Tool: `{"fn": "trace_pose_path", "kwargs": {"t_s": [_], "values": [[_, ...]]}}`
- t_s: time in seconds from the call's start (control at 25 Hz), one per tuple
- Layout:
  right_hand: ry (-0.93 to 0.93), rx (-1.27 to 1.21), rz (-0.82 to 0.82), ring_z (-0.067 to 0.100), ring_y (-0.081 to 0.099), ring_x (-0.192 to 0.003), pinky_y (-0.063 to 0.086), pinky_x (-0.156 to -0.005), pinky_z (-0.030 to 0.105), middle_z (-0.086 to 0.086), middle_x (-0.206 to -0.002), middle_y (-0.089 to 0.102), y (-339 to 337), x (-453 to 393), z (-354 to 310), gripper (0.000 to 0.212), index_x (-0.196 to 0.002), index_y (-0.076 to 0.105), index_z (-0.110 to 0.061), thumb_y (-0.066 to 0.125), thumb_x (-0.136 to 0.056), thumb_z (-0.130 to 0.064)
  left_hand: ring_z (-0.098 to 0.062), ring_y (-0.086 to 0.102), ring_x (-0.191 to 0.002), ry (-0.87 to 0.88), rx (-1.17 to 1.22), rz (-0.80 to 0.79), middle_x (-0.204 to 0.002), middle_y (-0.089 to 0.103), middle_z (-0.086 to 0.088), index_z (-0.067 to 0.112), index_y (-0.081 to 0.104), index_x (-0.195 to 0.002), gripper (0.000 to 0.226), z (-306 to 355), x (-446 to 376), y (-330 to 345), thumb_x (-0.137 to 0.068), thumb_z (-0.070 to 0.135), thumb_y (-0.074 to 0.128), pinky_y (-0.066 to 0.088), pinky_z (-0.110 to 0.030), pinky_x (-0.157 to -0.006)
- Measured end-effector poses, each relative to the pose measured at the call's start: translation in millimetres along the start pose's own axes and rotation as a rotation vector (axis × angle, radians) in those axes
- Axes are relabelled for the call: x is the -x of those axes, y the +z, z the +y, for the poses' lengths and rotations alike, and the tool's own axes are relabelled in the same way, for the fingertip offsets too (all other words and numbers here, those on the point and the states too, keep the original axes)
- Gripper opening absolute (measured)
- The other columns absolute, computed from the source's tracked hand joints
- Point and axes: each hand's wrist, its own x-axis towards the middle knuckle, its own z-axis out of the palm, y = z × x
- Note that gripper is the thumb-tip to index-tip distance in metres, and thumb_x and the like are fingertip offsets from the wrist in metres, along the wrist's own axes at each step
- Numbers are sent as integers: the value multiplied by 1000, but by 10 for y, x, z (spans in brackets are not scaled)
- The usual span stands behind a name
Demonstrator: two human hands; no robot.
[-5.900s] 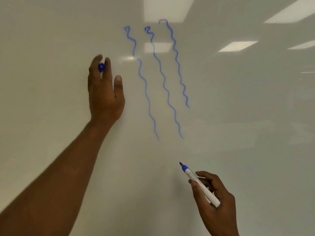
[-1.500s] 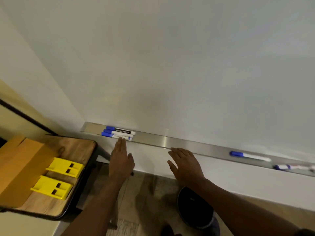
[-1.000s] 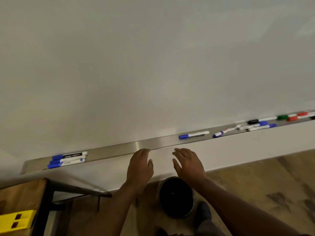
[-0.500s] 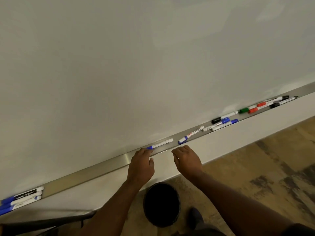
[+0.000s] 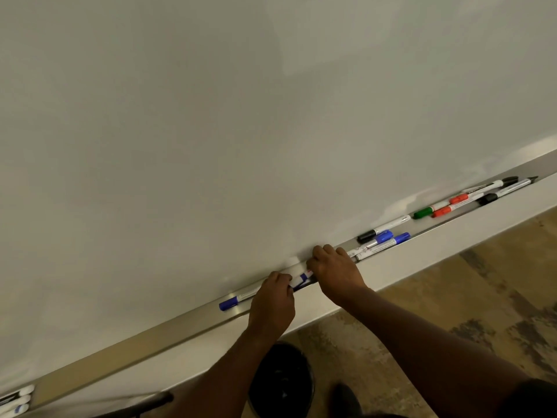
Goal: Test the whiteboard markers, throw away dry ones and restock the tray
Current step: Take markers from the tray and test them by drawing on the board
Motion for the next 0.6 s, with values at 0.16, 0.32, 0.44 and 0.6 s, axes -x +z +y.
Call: {"fn": "trace_pose_path", "kwargs": {"t_s": [0.16,0.32,0.44,0.6], "values": [[-36,13,1,23,57,-84,48,-69,34,5,-90,60,47,-54,73,21,-84,70,-16,81,-66,-14,-14,58,-95,-59,-6,7,-111,59,-1,15,59,-118,23,33,-74,91,-97,20,51,42,-19,-77],[-43,-70,38,22,58,-91,50,-79,34,4,-100,62,64,0,103,30,-98,68,-17,78,-70,-13,-13,57,-97,-95,83,84,-112,60,1,15,59,-120,26,104,-54,20,-95,21,56,43,-18,-79],[-12,-136,42,19,58,-100,45,-92,33,0,-110,64,-41,82,63,30,-114,60,-20,67,-84,-20,-8,58,-99,-315,370,181,-114,64,3,20,60,-119,24,198,7,-159,-96,21,55,46,-20,-86],[-5,-398,-11,12,55,-94,42,-85,25,-3,-111,62,-306,229,-171,27,-125,51,-21,48,-99,-30,-21,67,-104,-619,1017,140,-108,72,-4,23,62,-114,20,251,147,-426,-100,24,46,53,-38,-91]]}}
